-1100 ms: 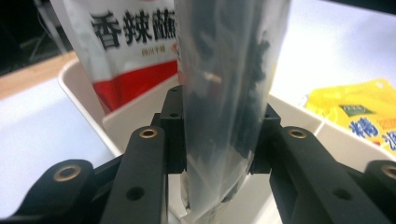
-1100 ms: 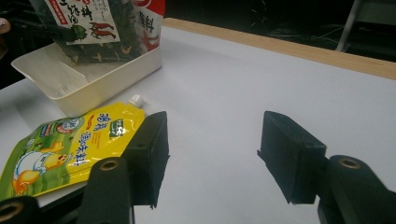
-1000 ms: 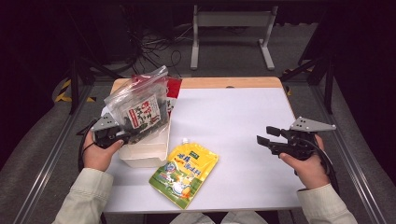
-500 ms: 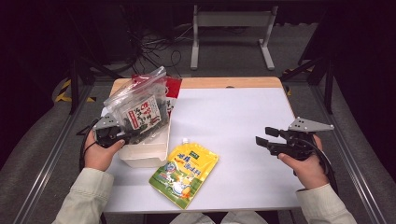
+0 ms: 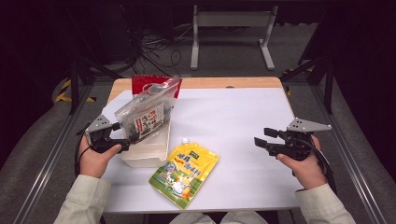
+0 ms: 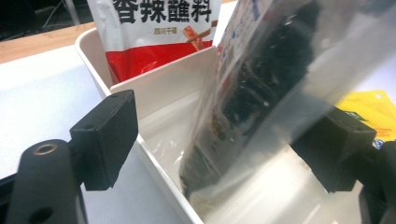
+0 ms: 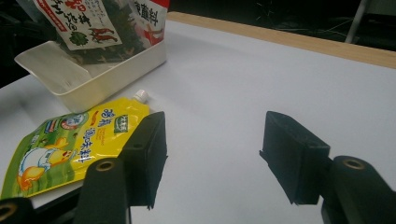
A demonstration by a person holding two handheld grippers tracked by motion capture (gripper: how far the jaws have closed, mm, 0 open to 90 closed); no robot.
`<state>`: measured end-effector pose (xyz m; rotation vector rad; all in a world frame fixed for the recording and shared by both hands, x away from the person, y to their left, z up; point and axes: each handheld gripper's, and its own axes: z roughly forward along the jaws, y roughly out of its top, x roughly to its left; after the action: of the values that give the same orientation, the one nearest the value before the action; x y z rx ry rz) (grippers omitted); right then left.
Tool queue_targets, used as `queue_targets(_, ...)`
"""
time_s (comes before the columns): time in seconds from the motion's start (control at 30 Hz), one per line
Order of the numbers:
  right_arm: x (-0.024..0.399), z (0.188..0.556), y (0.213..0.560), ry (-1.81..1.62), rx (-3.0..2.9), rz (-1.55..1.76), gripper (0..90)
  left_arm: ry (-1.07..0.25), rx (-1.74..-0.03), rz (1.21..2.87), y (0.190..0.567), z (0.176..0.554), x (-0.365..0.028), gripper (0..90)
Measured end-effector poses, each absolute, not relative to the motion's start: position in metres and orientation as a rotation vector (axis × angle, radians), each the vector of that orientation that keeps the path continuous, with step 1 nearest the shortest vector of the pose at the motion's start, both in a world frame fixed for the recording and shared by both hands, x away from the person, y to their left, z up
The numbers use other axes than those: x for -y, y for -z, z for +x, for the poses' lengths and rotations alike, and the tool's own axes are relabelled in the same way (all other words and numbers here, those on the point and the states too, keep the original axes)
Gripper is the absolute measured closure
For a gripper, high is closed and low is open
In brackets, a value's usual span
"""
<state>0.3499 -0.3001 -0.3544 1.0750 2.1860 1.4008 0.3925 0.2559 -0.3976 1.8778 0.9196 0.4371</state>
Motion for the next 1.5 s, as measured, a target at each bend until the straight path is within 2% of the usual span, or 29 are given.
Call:
queue_targets(0.5,0.295,0.349,0.356,-1.402,-2.199,1.069,39.1,-0.454,-0.868,1.909,0.388,0.354,-0.261,12.8)
queue_targets(1.13,0.271,0.350,0.357,-1.378,-2.293,0.893,40.5,-0.336,-0.804,1.969,0.383,0.314,-0.263,13.7)
queue_targets(1.27,0.266,0.354,0.360,-1.381,-2.327,0.892,43.6,-0.320,-0.802,1.995,0.383,0.309,-0.260,13.8)
queue_targets(1.5,0.254,0.357,0.365,-1.367,-2.367,0.915,39.9,-0.283,-0.788,1.999,0.384,0.304,-0.257,16.2)
